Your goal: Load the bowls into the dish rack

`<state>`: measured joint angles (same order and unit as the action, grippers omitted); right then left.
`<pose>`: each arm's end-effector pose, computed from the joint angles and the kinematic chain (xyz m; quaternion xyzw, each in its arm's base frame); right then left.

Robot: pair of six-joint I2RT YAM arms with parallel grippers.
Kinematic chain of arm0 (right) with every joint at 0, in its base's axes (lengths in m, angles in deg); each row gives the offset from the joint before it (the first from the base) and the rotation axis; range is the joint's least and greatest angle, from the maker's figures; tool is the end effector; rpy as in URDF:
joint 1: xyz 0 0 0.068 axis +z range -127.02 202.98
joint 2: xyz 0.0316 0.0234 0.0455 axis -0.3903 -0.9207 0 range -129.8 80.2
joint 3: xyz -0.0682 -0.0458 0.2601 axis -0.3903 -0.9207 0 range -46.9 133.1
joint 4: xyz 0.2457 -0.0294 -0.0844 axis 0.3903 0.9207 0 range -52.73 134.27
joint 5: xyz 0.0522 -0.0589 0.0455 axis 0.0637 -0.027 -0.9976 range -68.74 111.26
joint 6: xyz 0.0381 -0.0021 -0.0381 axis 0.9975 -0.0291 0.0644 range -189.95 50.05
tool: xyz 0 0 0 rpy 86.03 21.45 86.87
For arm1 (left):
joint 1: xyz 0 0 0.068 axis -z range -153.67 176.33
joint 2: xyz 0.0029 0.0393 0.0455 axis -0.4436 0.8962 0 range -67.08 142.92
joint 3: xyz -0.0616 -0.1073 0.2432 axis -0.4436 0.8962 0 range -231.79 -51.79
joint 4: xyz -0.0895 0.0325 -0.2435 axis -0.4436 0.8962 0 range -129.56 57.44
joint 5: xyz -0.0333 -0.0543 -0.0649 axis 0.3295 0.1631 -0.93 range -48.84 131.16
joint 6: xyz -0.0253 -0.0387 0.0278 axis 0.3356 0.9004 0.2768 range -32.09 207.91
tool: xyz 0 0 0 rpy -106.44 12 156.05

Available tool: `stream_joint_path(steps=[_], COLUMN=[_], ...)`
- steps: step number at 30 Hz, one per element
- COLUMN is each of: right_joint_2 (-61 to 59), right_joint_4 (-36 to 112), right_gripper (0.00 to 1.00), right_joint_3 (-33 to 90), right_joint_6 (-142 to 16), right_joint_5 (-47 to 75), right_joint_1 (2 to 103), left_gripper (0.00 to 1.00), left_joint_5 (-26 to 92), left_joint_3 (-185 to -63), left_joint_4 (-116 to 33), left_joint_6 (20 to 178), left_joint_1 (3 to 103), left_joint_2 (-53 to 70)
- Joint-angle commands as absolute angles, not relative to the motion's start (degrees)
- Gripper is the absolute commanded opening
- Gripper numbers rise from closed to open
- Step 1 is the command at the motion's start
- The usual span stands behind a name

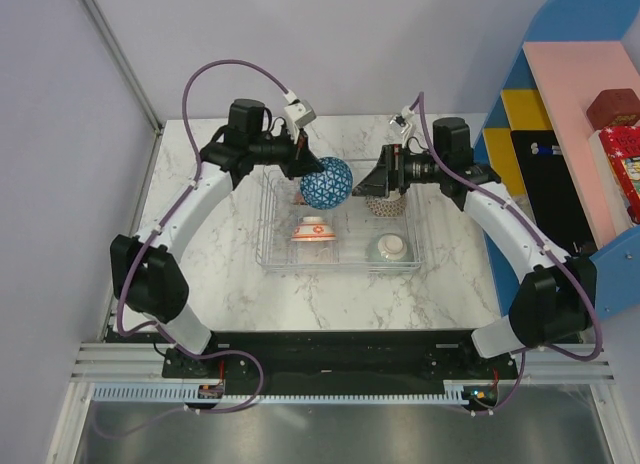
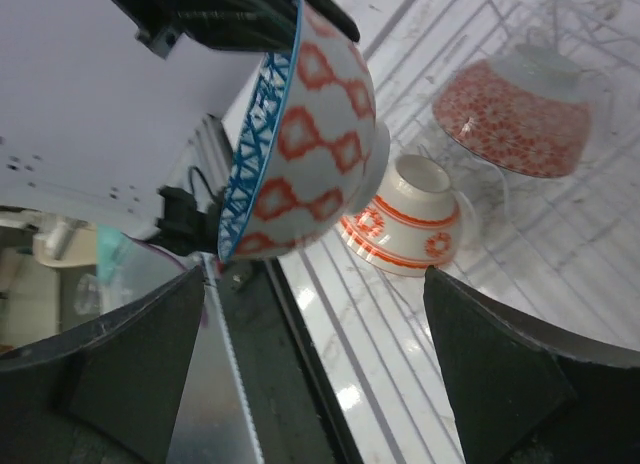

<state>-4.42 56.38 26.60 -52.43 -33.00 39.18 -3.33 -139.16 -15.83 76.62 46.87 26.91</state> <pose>0.3079 0.1197 0.3401 -0.2184 0.7742 0.5070 0.3097 0.3420 -0.1547 0.3580 0.4012 0.7206 -0.3644 0.4324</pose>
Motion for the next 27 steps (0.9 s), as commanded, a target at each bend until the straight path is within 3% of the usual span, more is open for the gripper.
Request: stream_joint_path(steps=[1,6,8,14,23,27], right_joint_2=[-4.26,-4.52,-5.58,-5.85,-5.05,-4.53], right_joint_4=[32.64,3.95,1.07,14.40,18.71,18.55], right_gripper=[0.98,0.98,0.97,0.97,0.93,0.87], right_joint_3=[22.81,13.23,12.69,14.80,14.98,15.94], right_joint_6=[-30.97,-11.44,-8.35,-18.26,-20.99,-20.47], right_joint_5=[-44.39,-46.15,-46.85,-45.89,-48.70,-49.67], right_joint_1=[37.57,35.81,35.55,35.28,35.19,35.28], left_gripper=[0.02,0.02,0.02,0.02,0.02,0.02], left_joint_5=[-8.85,-7.10,-6.74,-3.23,1.17,1.52], left_joint_3=[-142.23,-142.67,-143.11,-143.99,-145.57,-145.40], left_joint_4=[-17.50,-17.50,-17.41,-18.29,-18.46,-18.38], left_joint_6=[77.89,76.93,76.93,76.22,75.26,74.82], left_joint_1=[49.27,52.17,53.13,54.98,56.21,56.48], left_joint_2=[25.30,23.80,23.71,22.57,21.25,21.34])
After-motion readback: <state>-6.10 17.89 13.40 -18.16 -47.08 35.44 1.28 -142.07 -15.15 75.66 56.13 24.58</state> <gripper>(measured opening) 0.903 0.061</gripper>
